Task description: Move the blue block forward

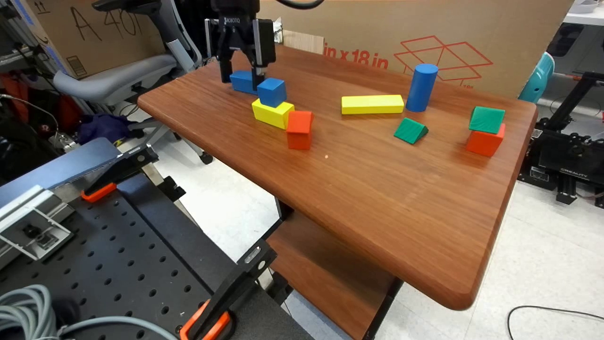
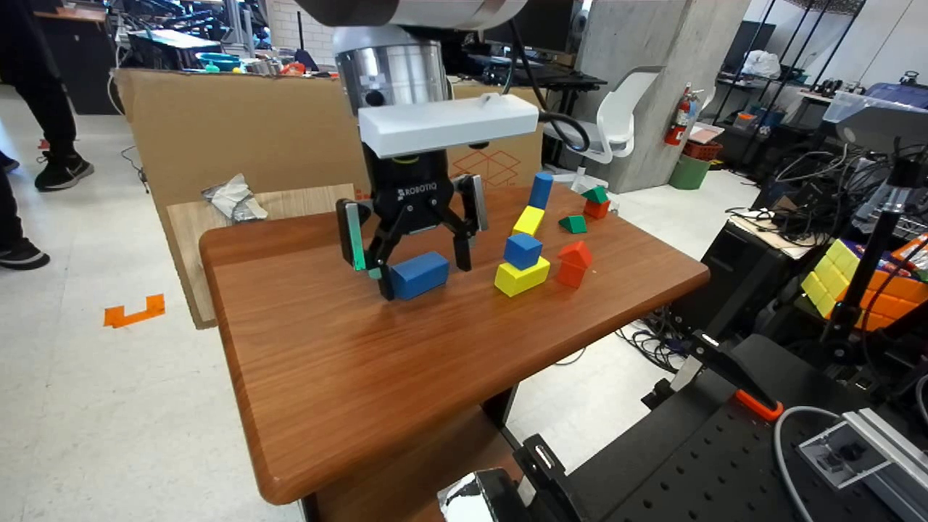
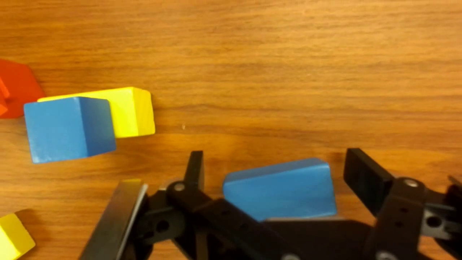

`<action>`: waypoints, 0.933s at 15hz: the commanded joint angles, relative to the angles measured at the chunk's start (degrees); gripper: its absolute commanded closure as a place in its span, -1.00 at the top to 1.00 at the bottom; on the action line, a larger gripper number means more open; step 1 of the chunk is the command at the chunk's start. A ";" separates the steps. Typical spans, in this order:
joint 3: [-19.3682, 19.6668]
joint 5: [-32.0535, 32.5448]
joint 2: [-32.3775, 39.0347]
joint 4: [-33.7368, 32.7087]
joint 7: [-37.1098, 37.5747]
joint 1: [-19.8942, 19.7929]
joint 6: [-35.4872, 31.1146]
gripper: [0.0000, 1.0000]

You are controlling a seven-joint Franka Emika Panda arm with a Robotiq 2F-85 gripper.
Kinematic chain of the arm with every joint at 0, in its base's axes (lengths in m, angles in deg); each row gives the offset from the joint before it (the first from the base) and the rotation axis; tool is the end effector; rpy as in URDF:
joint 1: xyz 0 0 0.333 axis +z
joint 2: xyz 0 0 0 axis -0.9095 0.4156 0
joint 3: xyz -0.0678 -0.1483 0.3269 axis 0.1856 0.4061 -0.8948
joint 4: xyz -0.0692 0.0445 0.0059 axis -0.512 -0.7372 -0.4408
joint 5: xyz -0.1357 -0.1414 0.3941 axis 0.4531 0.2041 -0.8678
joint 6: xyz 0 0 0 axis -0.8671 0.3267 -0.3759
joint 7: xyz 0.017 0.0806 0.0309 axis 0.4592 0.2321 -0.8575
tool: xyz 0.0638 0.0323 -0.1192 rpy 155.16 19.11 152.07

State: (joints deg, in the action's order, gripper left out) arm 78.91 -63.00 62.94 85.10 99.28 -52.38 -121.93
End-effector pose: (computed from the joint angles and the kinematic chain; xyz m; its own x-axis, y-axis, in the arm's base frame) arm 0.6425 0.1651 0.1361 0.9621 0.0116 -0.2723 0.0466 -0.9914 0.1226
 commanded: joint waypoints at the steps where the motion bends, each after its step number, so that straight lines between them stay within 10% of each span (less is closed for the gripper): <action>1: -0.26 0.84 -7.37 5.60 -0.87 0.35 -0.18 1.00; 14: -1.11 -0.11 -20.08 8.12 -1.05 -2.41 1.23 1.00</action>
